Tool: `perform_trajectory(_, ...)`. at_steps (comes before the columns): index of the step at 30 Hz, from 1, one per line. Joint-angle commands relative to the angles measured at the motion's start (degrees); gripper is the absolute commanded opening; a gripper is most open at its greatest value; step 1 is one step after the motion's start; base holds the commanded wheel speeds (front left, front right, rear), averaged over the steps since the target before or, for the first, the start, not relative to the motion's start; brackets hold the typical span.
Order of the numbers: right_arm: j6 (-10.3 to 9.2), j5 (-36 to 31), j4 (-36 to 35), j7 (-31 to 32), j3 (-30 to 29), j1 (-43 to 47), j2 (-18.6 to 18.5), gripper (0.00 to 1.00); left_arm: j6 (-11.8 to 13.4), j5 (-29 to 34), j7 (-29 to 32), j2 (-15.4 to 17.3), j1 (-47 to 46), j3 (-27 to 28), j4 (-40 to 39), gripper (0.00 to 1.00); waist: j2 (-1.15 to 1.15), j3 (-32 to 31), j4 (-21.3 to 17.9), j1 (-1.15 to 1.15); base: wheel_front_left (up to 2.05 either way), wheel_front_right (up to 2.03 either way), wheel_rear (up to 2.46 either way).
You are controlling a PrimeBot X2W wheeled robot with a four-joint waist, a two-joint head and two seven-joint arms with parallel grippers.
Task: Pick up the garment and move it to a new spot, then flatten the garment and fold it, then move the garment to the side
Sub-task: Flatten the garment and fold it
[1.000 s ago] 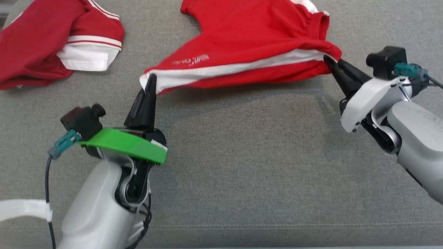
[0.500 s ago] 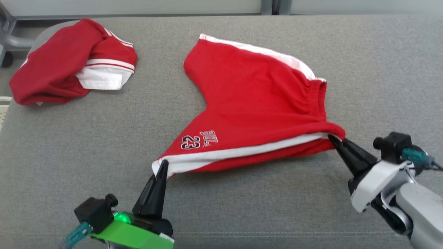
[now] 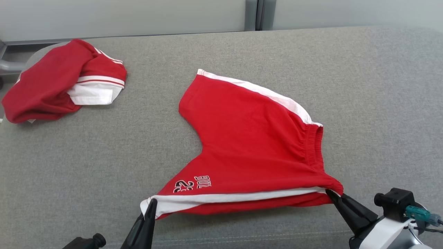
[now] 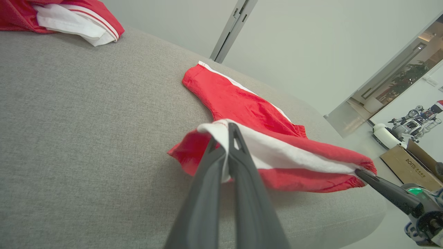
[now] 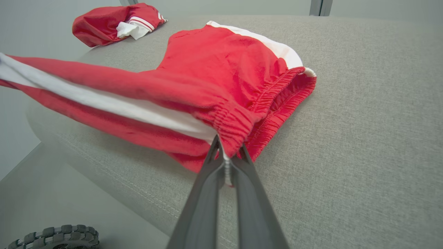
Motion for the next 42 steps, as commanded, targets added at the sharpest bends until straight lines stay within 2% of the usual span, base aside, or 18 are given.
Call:
perform_trajectory(1, -0.09, -0.8, -2.4, 1.7, -1.7, 2.4, 0.1, 0.00, 0.5, -0.4, 0.6, 0.9, 1.4, 0.1, -1.3, 0.00, 0.00, -0.1, -0.4, 0.00, 0.00, 0.00, 0.00)
perform_trajectory(6, -0.09, -2.1, -6.1, 5.9, -4.9, 5.3, 1.3, 0.00, 0.9, -0.9, 2.3, 1.7, 2.3, -0.3, -3.5, 0.00, 0.00, -0.2, -0.9, 0.00, 0.00, 0.00, 0.00)
perform_trajectory(11, -0.08, -2.3, -6.1, 7.3, -5.5, 4.7, 3.3, 0.00, 0.8, -1.4, 3.4, 1.3, -0.2, -0.5, -2.9, 0.00, 0.00, -0.3, -0.9, 0.00, 0.00, 0.00, 0.00)
perform_trajectory(15, -0.08, -0.5, -4.0, 7.8, -5.1, 2.6, 5.2, 0.00, -0.7, -2.2, 4.9, 0.7, -4.2, -0.9, -0.1, 0.00, 0.00, -0.3, -0.8, 0.00, 0.00, 0.00, 0.00)
perform_trajectory(23, -0.08, 2.3, 1.1, 7.7, -3.6, -3.9, 7.2, 0.00, -4.6, -3.3, 10.1, 1.4, -18.8, -1.6, 9.9, 0.00, 0.00, 1.4, -1.7, 0.00, 0.00, 0.00, 0.00)
perform_trajectory(28, -0.08, 3.6, 4.1, 8.7, -2.9, -9.6, 9.0, 0.00, -5.9, -5.5, 14.7, 2.8, -29.3, -1.4, 16.0, 0.00, 0.00, 3.8, -4.5, 0.00, 0.00, 0.00, 0.00)
perform_trajectory(29, -0.08, 3.5, 5.6, 9.1, -2.5, -12.3, 10.0, 0.00, -6.3, -6.2, 16.4, 3.6, -33.5, -1.4, 18.2, 0.00, 0.00, 5.1, -5.9, 0.00, 0.00, 0.00, 0.00)
perform_trajectory(36, -0.07, 3.9, 12.1, 9.5, -1.4, -21.0, 15.7, 0.00, -6.8, -8.2, 23.7, 7.4, -47.1, -4.7, 25.0, 0.00, 0.00, 10.1, -11.8, 0.00, 0.00, 0.00, 0.00)
perform_trajectory(42, -0.07, 4.5, 18.4, 8.1, -0.5, -27.0, 20.6, 0.00, -6.8, -9.2, 25.6, 10.2, -55.4, -8.0, 29.6, 0.00, 0.00, 13.7, -16.3, 0.00, 0.00, 0.00, 0.00)
